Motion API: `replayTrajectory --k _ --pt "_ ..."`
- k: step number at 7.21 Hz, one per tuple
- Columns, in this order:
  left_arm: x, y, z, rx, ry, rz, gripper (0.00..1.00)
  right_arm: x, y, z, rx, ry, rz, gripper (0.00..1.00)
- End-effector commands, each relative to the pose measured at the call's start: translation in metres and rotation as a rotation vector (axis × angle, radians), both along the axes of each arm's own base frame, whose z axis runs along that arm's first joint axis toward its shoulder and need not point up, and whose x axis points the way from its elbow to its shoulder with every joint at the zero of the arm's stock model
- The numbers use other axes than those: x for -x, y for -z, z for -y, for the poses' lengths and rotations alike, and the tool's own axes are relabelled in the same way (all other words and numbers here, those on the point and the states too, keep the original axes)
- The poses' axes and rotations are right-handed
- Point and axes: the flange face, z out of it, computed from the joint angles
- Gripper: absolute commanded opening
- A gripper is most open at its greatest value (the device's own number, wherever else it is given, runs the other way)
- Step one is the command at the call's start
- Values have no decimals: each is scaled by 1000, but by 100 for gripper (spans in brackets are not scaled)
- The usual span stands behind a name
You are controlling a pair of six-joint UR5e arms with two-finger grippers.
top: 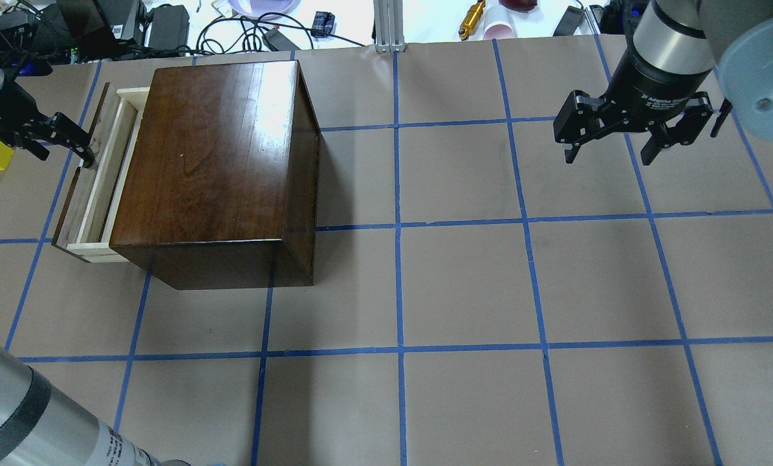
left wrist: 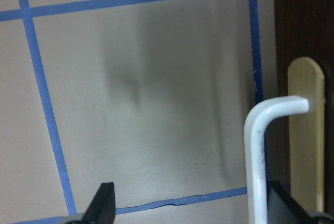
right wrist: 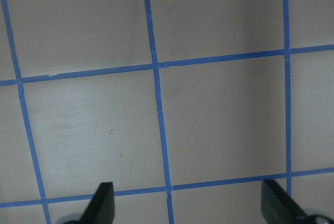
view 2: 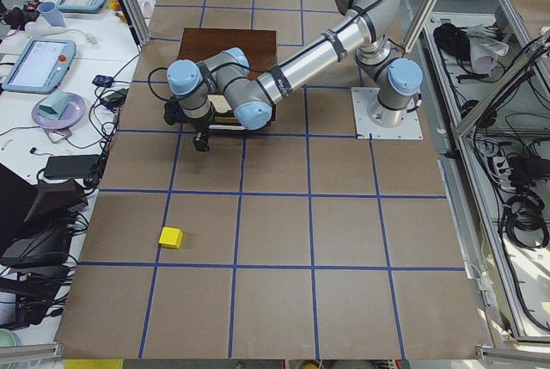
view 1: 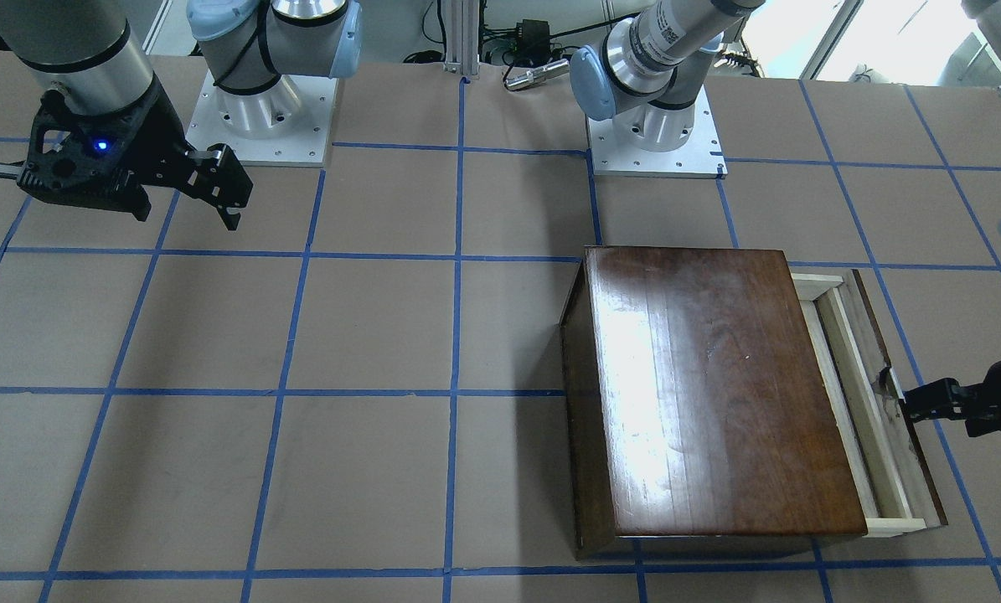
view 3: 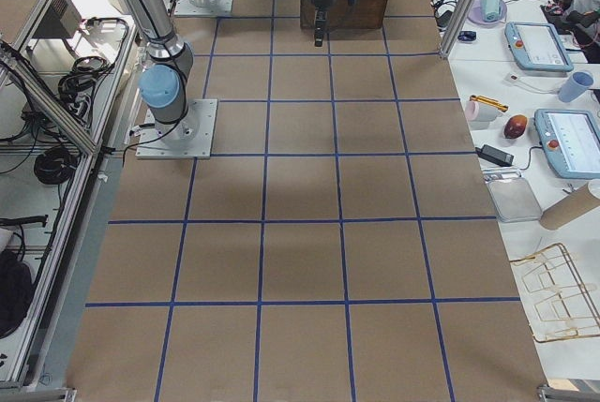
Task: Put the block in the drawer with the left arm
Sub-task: 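Pull the drawer outward from the cabinet with the left gripper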
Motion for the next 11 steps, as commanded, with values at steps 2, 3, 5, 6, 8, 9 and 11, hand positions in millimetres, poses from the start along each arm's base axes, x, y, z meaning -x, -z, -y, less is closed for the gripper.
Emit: replayTrajectory --k 2,3,5,6,8,9,11 --pt "-2 0 2 4 17 14 100 0 0 0 0 0 0 100" --pt "-2 -1 2 7 20 16 100 0 1 0 -2 0 0 100" --pt "-4 -2 1 9 38 18 100 0 0 0 0 0 0 100" --pt "-5 -5 3 15 43 21 100 0 1 0 -2 0 0 100" --pt "-8 -6 3 6 64 43 100 0 0 0 0 0 0 100" --pt "-8 -6 2 6 70 43 100 0 0 0 0 0 0 100" --pt "-10 -7 2 6 79 44 100 0 0 0 0 0 0 100"
